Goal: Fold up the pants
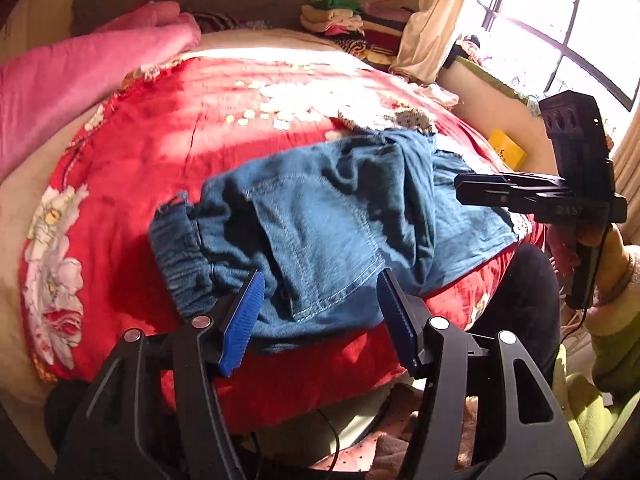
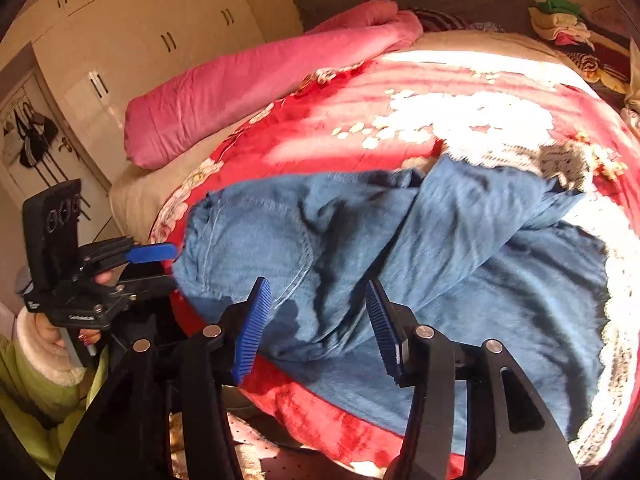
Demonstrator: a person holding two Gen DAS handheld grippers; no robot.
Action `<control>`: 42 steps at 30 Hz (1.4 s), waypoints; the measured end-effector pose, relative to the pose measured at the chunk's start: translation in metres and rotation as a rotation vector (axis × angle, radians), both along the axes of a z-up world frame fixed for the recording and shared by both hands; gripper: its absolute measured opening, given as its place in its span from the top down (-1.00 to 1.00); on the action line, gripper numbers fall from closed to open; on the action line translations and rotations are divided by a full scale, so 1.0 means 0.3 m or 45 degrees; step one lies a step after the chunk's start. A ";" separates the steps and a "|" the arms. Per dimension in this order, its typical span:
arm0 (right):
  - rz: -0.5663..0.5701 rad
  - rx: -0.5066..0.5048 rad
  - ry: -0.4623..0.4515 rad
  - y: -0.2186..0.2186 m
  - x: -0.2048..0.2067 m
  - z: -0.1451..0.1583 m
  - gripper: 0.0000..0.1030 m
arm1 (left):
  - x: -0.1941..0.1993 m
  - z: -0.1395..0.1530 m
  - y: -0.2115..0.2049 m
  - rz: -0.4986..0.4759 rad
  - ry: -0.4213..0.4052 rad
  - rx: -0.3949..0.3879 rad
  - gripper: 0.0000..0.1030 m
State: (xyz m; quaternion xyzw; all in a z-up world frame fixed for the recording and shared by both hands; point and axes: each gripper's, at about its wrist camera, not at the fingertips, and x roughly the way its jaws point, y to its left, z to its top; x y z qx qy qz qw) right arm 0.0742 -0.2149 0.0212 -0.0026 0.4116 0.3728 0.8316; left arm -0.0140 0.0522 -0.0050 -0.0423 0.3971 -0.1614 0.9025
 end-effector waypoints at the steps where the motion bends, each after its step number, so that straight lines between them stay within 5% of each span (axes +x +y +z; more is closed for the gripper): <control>1: -0.028 -0.013 -0.011 -0.016 0.023 0.013 0.02 | 0.004 0.024 -0.015 -0.012 -0.019 -0.007 -0.03; 4: -0.110 -0.042 -0.035 -0.059 0.116 0.043 -0.22 | 0.040 0.067 -0.077 -0.074 -0.062 -0.016 -0.27; 10: -0.189 -0.215 -0.074 -0.007 0.353 0.068 -0.49 | 0.159 0.039 -0.263 -0.205 -0.009 -0.084 -0.29; 15: -0.182 -0.371 -0.012 0.107 0.541 0.001 -0.53 | 0.263 -0.041 -0.378 -0.249 0.085 -0.146 -0.29; 24: -0.183 -0.609 0.082 0.287 0.741 -0.166 -0.53 | 0.378 -0.176 -0.445 -0.255 0.234 -0.190 0.18; 26: -0.188 -0.622 0.111 0.303 0.772 -0.200 -0.37 | 0.394 -0.195 -0.453 -0.247 0.247 -0.184 0.40; 27: -0.189 -0.625 0.141 0.304 0.786 -0.218 -0.15 | 0.401 -0.202 -0.455 -0.243 0.256 -0.186 0.45; 28: -0.200 -0.639 0.158 0.298 0.799 -0.235 0.38 | 0.408 -0.208 -0.452 -0.233 0.260 -0.190 0.55; 31: -0.217 -0.527 0.184 0.230 0.808 -0.215 0.82 | 0.425 -0.223 -0.438 -0.206 0.277 -0.196 0.82; 37: -0.329 -0.194 0.171 -0.065 0.703 -0.026 0.85 | 0.416 -0.207 -0.413 -0.211 0.259 -0.222 0.99; 42: -0.476 -0.027 0.097 -0.366 0.486 0.086 0.86 | 0.367 -0.153 -0.409 -0.250 0.182 -0.186 0.99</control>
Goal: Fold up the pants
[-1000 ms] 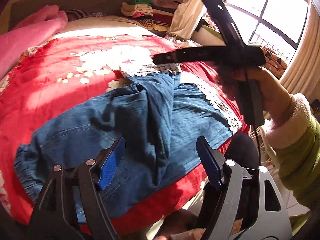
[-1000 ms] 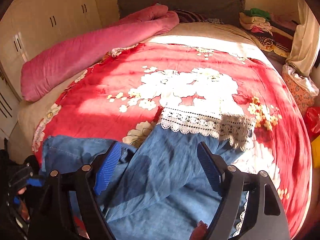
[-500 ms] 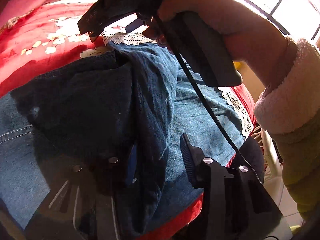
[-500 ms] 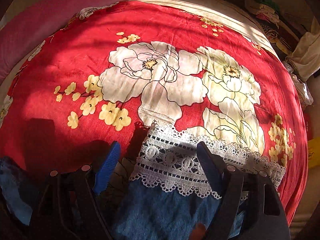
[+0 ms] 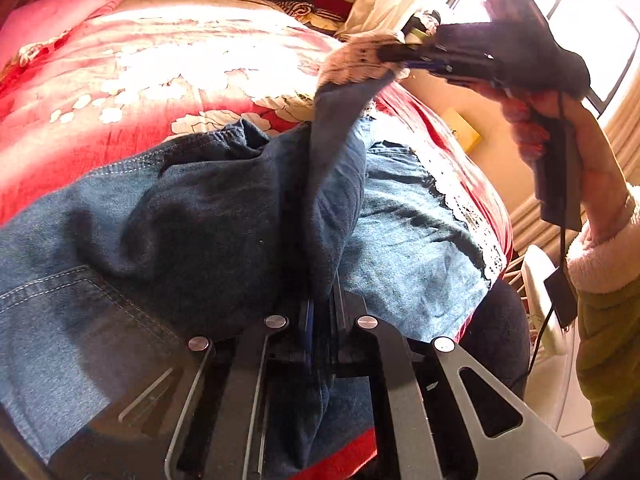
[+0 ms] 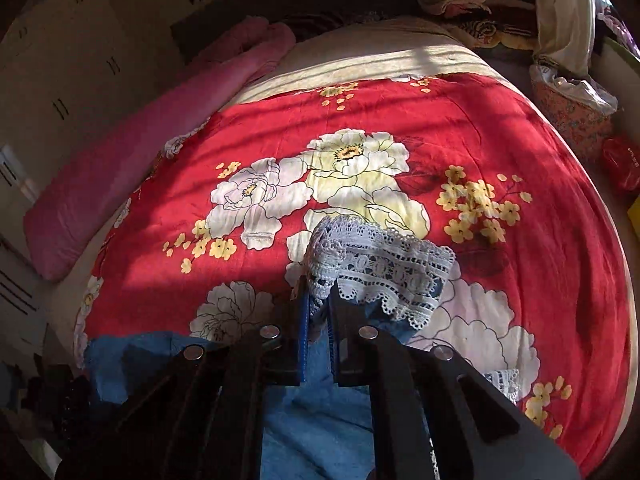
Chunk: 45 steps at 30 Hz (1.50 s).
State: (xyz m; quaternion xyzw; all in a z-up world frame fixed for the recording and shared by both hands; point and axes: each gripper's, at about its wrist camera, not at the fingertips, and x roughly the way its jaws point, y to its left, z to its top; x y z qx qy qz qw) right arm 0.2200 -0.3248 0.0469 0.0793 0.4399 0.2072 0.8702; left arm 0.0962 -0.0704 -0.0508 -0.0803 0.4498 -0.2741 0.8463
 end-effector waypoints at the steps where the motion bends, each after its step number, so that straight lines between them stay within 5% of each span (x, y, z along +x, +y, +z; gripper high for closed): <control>1: -0.030 0.025 -0.007 -0.056 -0.048 0.003 0.86 | -0.011 0.010 0.001 -0.015 -0.016 0.005 0.99; 6: -0.136 0.121 0.037 -0.252 -0.261 -0.062 0.86 | -0.038 0.032 -0.045 -0.140 -0.105 0.052 0.98; 15: -0.238 0.184 0.095 -0.368 -0.506 -0.190 0.86 | -0.145 0.011 -0.112 -0.305 -0.206 0.234 0.98; 25: -0.292 0.233 0.148 -0.404 -0.604 -0.290 0.86 | -0.192 -0.023 -0.131 -0.348 -0.192 0.261 0.98; 31: -0.299 0.081 0.177 -0.375 -0.609 -0.365 0.86 | -0.181 -0.071 -0.165 -0.359 -0.166 0.296 0.97; 37: -0.282 0.021 0.135 -0.371 -0.634 -0.329 0.76 | -0.158 -0.091 -0.163 -0.329 -0.143 0.274 0.96; 42: -0.374 -0.107 0.035 -0.403 -0.677 -0.247 0.46 | -0.169 -0.086 -0.158 -0.330 -0.133 0.228 0.74; 45: -0.361 -0.108 -0.047 -0.395 -0.687 -0.191 0.44 | -0.187 -0.070 -0.162 -0.341 -0.143 0.202 0.23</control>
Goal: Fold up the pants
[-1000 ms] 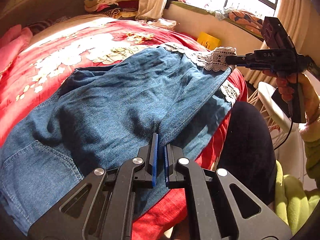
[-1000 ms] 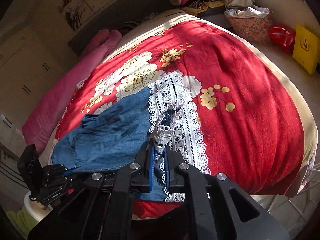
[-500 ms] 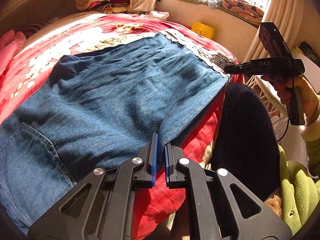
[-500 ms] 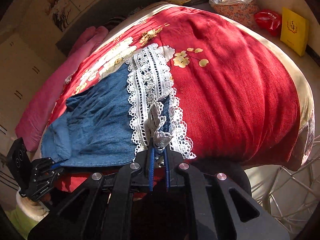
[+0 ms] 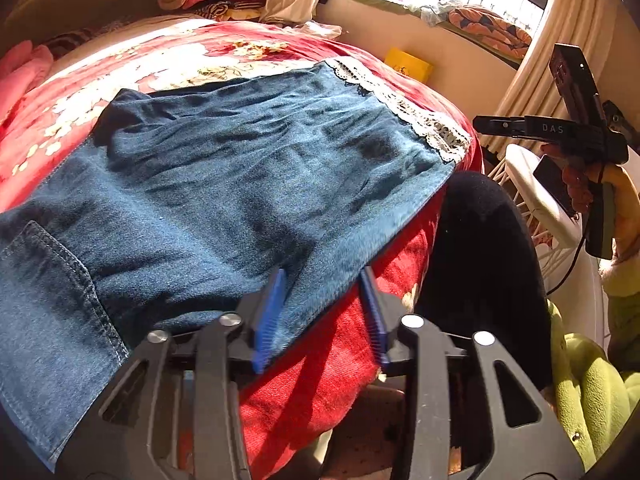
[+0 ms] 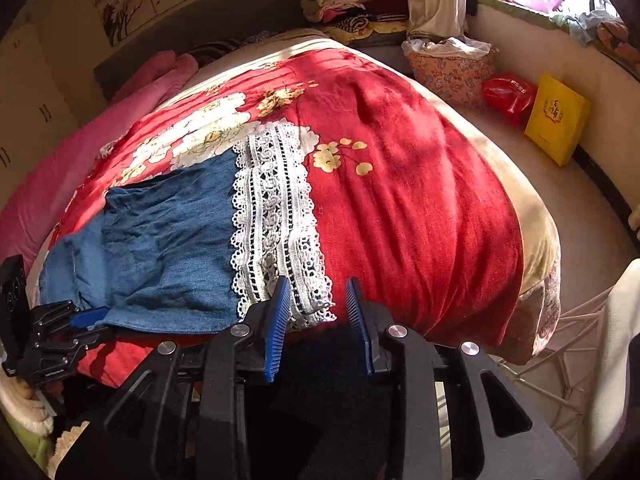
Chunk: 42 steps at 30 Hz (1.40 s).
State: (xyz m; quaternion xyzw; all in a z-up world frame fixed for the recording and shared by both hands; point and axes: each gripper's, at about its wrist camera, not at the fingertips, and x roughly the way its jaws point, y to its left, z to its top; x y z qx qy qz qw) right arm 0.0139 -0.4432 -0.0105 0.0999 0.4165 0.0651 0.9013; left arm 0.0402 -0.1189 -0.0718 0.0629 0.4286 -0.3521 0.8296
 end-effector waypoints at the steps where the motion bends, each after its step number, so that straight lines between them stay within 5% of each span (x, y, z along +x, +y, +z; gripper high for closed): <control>1: 0.028 0.003 -0.015 0.016 0.007 0.015 0.42 | -0.008 0.007 0.000 0.003 0.000 -0.009 0.21; 7: 0.234 -0.033 -0.023 0.177 0.109 0.012 0.21 | -0.025 0.105 0.120 0.164 -0.066 -0.079 -0.03; 12: 0.267 -0.115 0.160 0.234 0.197 -0.132 0.05 | -0.047 0.184 0.376 0.524 -0.145 -0.070 -0.26; 15: 0.277 -0.167 0.103 0.254 0.174 -0.169 0.03 | -0.065 0.181 0.541 0.743 -0.166 -0.011 -0.46; 18: 0.263 -0.127 0.099 0.243 0.172 -0.164 -0.01 | -0.064 0.144 0.678 0.925 -0.116 0.003 -0.57; 22: 0.254 -0.101 0.118 0.240 0.179 -0.151 -0.09 | -0.027 0.083 0.775 1.000 0.023 -0.168 -0.57; 24: 0.249 -0.094 0.121 0.244 0.184 -0.150 -0.14 | 0.005 0.053 0.765 0.979 0.088 -0.206 -0.34; 25: 0.250 -0.096 0.120 0.246 0.184 -0.150 -0.17 | 0.022 0.040 0.756 0.993 0.104 -0.180 0.04; 27: 0.249 -0.105 0.120 0.250 0.186 -0.151 -0.18 | 0.053 0.023 0.756 1.003 0.137 -0.201 0.24; 35: 0.242 -0.100 0.128 0.259 0.193 -0.138 -0.20 | 0.103 0.136 0.809 1.005 -0.014 -0.122 0.43; 42: 0.248 -0.136 0.119 0.276 0.198 -0.172 -0.29 | 0.084 0.020 0.836 1.023 0.067 -0.159 0.32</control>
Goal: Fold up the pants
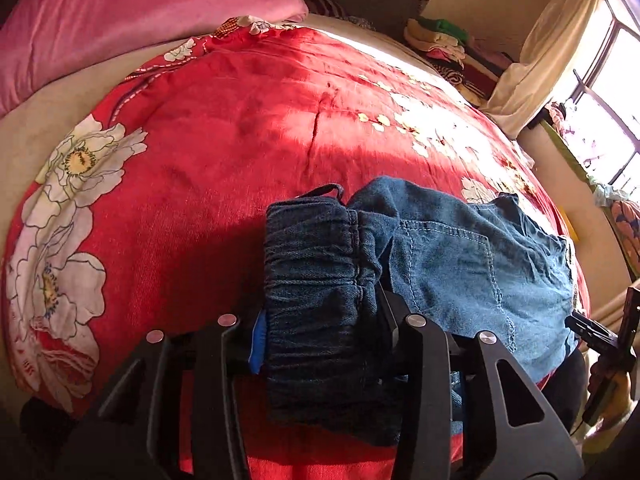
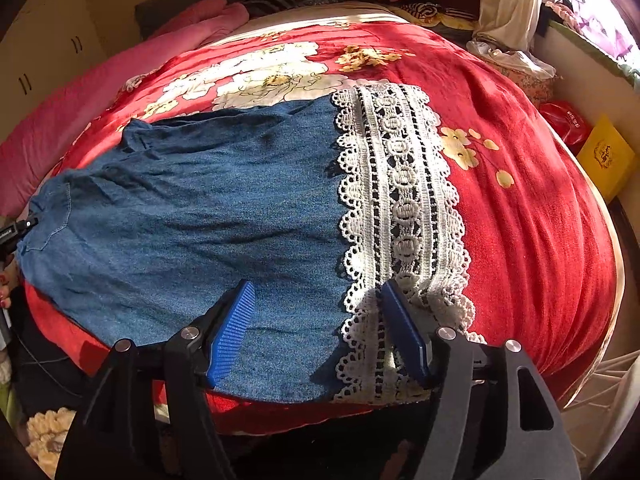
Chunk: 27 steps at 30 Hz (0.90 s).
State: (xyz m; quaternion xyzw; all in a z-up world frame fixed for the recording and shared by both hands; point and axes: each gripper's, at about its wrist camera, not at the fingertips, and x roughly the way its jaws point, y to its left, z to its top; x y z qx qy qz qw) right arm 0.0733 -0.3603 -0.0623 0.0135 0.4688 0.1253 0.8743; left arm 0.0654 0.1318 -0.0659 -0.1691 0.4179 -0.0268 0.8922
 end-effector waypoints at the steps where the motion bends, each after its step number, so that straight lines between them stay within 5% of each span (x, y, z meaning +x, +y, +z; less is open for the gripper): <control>1: 0.004 -0.002 0.000 0.000 0.001 -0.001 -0.30 | -0.004 -0.001 0.001 0.007 -0.001 0.003 0.25; 5: 0.004 0.032 0.005 -0.012 -0.007 0.030 -0.31 | -0.032 0.044 0.010 0.030 -0.016 0.021 0.03; 11: 0.061 0.184 -0.079 0.009 -0.002 0.178 -0.31 | -0.120 0.225 -0.008 0.079 -0.152 0.202 -0.35; 16: 0.213 0.220 -0.123 0.157 0.082 0.268 -0.31 | -0.098 0.310 -0.152 -0.118 -0.238 0.182 -0.47; 24: 0.415 0.242 -0.021 0.396 0.275 0.282 -0.31 | -0.032 0.178 -0.443 -0.458 -0.143 0.162 -0.46; 27: 0.466 0.231 0.000 0.465 0.325 0.283 -0.31 | -0.015 0.081 -0.499 -0.534 -0.042 0.162 -0.04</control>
